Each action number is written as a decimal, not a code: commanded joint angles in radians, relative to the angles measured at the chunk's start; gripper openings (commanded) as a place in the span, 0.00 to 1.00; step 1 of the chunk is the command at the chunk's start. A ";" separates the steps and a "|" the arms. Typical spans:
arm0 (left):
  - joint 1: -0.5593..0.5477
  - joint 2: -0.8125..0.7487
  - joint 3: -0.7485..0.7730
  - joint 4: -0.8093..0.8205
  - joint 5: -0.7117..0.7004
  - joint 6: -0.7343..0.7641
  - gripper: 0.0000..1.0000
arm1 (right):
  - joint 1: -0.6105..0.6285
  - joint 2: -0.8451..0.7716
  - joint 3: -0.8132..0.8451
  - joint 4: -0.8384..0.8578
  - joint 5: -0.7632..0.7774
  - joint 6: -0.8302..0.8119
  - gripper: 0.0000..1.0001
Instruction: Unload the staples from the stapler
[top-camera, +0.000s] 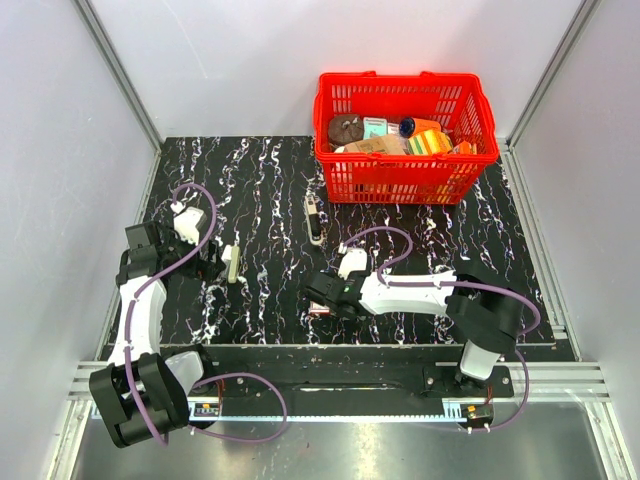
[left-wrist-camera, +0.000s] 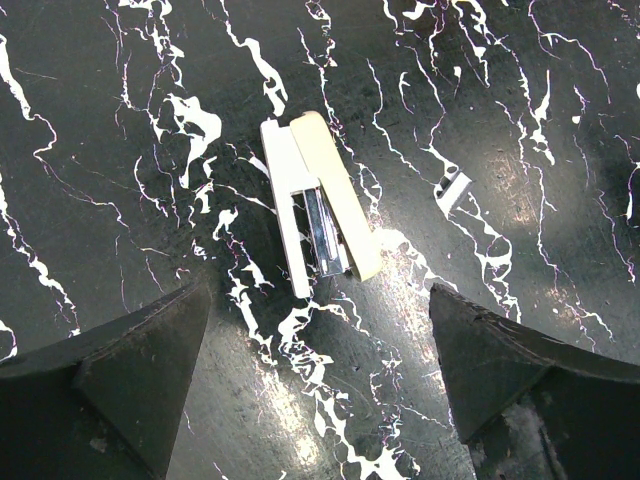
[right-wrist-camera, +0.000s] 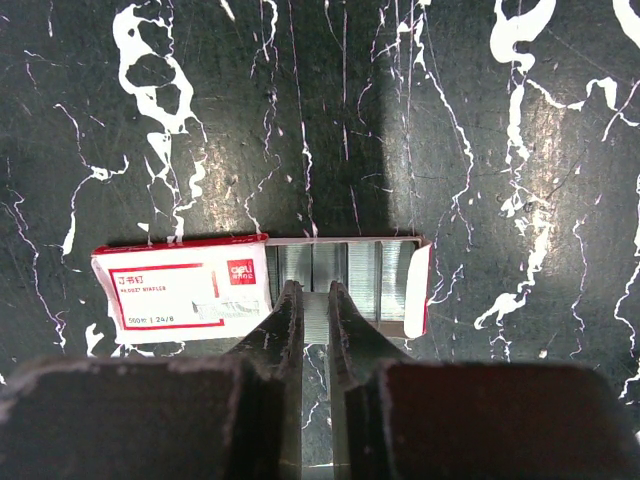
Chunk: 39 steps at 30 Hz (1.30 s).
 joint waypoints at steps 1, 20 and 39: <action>0.006 -0.012 -0.002 0.025 0.023 0.011 0.96 | 0.008 0.003 0.024 0.004 0.047 0.001 0.13; 0.005 -0.014 -0.008 0.009 0.040 0.020 0.96 | 0.008 -0.044 0.032 0.028 0.038 -0.043 0.29; 0.005 0.000 0.004 -0.008 0.051 0.032 0.94 | 0.020 -0.155 0.004 -0.004 0.007 -0.022 0.00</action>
